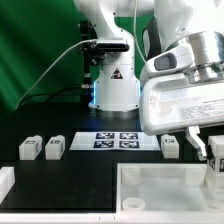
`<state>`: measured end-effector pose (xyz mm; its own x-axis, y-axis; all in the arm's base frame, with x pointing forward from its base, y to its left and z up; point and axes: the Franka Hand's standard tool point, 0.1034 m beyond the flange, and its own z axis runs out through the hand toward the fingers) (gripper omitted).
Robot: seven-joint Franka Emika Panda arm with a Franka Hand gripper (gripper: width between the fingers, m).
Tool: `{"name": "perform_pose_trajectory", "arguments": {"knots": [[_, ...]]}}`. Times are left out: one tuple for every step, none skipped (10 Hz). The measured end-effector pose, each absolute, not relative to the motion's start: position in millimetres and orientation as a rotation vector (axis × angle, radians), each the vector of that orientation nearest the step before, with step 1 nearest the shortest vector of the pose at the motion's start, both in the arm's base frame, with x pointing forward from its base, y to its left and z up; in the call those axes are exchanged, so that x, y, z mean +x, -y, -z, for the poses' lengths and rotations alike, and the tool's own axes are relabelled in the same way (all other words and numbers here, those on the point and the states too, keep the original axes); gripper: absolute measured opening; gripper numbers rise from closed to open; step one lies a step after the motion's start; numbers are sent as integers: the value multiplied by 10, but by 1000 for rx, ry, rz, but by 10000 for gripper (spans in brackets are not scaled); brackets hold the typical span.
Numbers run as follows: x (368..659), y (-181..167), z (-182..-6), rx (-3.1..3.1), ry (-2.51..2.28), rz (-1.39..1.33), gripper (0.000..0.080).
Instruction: Assemble one leg
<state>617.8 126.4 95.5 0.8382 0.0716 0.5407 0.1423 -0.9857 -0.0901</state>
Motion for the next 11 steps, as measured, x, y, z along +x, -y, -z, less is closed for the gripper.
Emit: {"name": "perform_pose_trajectory", "arguments": {"knots": [[6165, -1262, -911, -2892, 168, 835, 294], [6166, -1259, -896, -2890, 168, 844, 294], [6179, -1253, -892, -2884, 168, 867, 294], [6187, -1245, -891, -2882, 168, 878, 294], [6195, -1237, -889, -2880, 169, 889, 294], [6205, -1231, -890, -2876, 171, 906, 294], [6207, -1230, -889, -2875, 178, 912, 294], [6207, -1230, -890, -2877, 189, 912, 294], [6203, -1232, -890, -2879, 193, 905, 294], [6194, -1235, -889, -2884, 196, 887, 294], [6194, -1233, -889, -2884, 199, 889, 294]]}}
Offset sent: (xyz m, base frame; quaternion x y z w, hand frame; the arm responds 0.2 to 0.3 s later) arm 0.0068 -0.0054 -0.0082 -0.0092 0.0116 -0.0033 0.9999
